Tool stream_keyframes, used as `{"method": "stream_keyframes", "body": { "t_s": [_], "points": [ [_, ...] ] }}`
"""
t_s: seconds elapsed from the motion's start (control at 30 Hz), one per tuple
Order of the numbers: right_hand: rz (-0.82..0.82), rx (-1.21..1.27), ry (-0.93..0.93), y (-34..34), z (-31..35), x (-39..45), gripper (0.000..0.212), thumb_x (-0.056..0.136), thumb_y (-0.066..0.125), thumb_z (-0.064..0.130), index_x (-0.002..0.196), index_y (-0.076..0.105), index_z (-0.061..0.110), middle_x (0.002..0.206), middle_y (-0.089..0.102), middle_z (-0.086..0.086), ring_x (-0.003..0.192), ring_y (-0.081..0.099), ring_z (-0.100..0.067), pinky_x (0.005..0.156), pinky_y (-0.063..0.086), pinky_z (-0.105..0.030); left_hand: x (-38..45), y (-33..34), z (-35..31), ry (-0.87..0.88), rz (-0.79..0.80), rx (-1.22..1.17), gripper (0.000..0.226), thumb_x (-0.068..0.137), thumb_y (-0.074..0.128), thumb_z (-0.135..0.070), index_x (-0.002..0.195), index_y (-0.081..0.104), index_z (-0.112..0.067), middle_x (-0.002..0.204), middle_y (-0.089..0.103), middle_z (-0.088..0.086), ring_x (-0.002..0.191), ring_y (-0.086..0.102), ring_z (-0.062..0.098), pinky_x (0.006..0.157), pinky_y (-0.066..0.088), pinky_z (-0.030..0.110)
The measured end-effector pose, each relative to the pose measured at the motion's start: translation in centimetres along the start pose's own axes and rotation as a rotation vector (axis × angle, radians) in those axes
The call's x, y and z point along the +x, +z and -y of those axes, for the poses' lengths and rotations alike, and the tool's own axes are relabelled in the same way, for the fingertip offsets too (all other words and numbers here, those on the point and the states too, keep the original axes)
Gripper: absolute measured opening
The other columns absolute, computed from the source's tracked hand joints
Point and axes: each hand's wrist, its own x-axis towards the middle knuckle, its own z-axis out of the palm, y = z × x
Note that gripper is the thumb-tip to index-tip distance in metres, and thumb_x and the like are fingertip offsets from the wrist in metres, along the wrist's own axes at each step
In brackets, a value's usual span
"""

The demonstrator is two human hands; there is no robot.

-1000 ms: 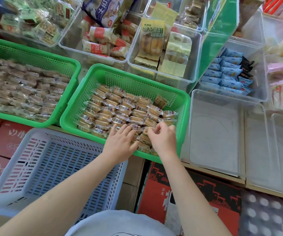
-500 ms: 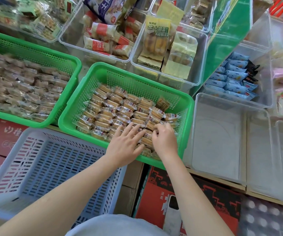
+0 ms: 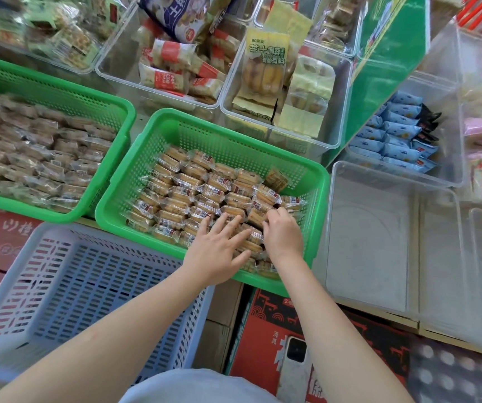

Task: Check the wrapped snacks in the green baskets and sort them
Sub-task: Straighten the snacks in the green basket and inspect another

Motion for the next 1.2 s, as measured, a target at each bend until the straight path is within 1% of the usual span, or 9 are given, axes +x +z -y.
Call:
{"method": "stream_keyframes", "body": {
  "t_s": [0.1,0.23,0.5,0.6,0.67,0.73,0.8,0.97,1.2],
  "points": [
    [-0.007,-0.006,0.006,-0.1,0.0,-0.2,0.015,0.097,0.049,0.001,0.102,0.063,0.003,0.099,0.058,-0.011,0.084,0.056,-0.027,0.063,0.034,-0.031,-0.1,0.0,0.0,-0.001,0.001,-0.01,0.063,0.102,0.015,-0.065,0.16,0.012,-0.042,0.17,-0.001,-0.004,0.157,-0.006,0.023,0.124,-0.007,0.054],
    [0.037,0.044,-0.011,-0.9,0.5,-0.7,0.038,0.094,0.046,-0.006,0.126,0.057,0.011,0.114,0.057,-0.011,0.088,0.057,-0.027,0.065,0.038,-0.033,-0.1,-0.1,0.0,-0.003,0.011,-0.003,0.064,0.101,0.014,-0.066,0.16,0.014,-0.041,0.17,-0.001,-0.004,0.157,-0.006,0.023,0.124,-0.006,0.054],
    [-0.08,0.315,-0.026,-5.7,0.9,-3.5,0.012,0.106,0.039,0.014,0.101,0.049,0.01,0.094,0.052,-0.002,0.075,0.05,-0.022,0.06,0.036,-0.032,-0.2,-0.3,0.1,-0.007,-0.008,-0.039,0.06,0.103,0.02,-0.062,0.16,0.017,-0.04,0.17,0.003,-0.007,0.157,-0.005,0.02,0.125,-0.007,0.051],
    [-0.195,0.459,0.002,-7.8,0.6,-5.2,0.009,0.106,0.044,0.014,0.099,0.05,0.013,0.083,0.058,-0.004,0.071,0.055,-0.021,0.057,0.039,-0.026,-0.9,-1.5,-0.5,-0.074,-0.128,-0.44,0.049,0.107,0.035,-0.045,0.154,0.036,-0.03,0.163,0.032,-0.006,0.153,0.023,0.02,0.124,0.02,0.046],
    [-0.221,0.586,0.081,-9.0,0.6,-6.1,0.009,0.106,0.044,0.015,0.098,0.049,0.017,0.084,0.061,-0.003,0.073,0.059,-0.015,0.059,0.043,-0.023,-2.2,-3.3,-1.6,-0.206,-0.185,-0.992,0.042,0.107,0.043,-0.04,0.146,0.049,-0.025,0.143,0.056,-0.001,0.13,0.052,0.019,0.101,0.048,0.039],
    [-0.197,0.723,0.182,-9.3,0.8,-6.6,0.012,0.106,0.044,0.017,0.096,0.049,0.022,0.088,0.064,0.001,0.079,0.062,-0.011,0.064,0.049,-0.017,-3.9,-5.3,-2.8,-0.267,-0.157,-1.475,0.042,0.098,0.054,-0.048,0.134,0.057,-0.026,0.13,0.064,0.004,0.116,0.062,0.018,0.086,0.056,0.034],
    [-0.119,0.858,0.244,-9.0,1.2,-7.2,0.013,0.105,0.044,0.023,0.094,0.051,0.027,0.091,0.069,-0.005,0.081,0.07,-0.024,0.072,0.059,-0.039,-5.4,-6.3,-3.4,-0.262,-0.141,-1.769,0.049,0.082,0.066,-0.048,0.124,0.063,-0.023,0.119,0.067,0.01,0.106,0.067,0.021,0.084,0.06,0.04],
    [0.1,1.09,0.286,-9.4,2.2,-9.0,0.009,0.099,0.046,0.017,0.106,0.052,0.016,0.097,0.073,-0.018,0.082,0.073,-0.034,0.075,0.06,-0.054,-8.3,-7.6,-3.4,-0.273,-0.128,-1.968,0.046,0.079,0.073,-0.017,0.124,0.062,-0.01,0.119,0.071,0.02,0.093,0.074,0.025,0.067,0.062,0.033],
    [0.013,1.022,0.109,-10.8,3.3,-11.1,0.026,0.106,0.045,0.034,0.098,0.057,0.012,0.078,0.062,0.002,0.06,0.056,-0.003,0.053,0.043,-0.018,-10.9,-8.1,-4.0,-0.169,-0.001,-2.017,0.045,0.082,0.067,-0.017,0.126,0.063,-0.008,0.11,0.074,0.016,0.088,0.075,0.021,0.065,0.062,0.026]
  ]
}}
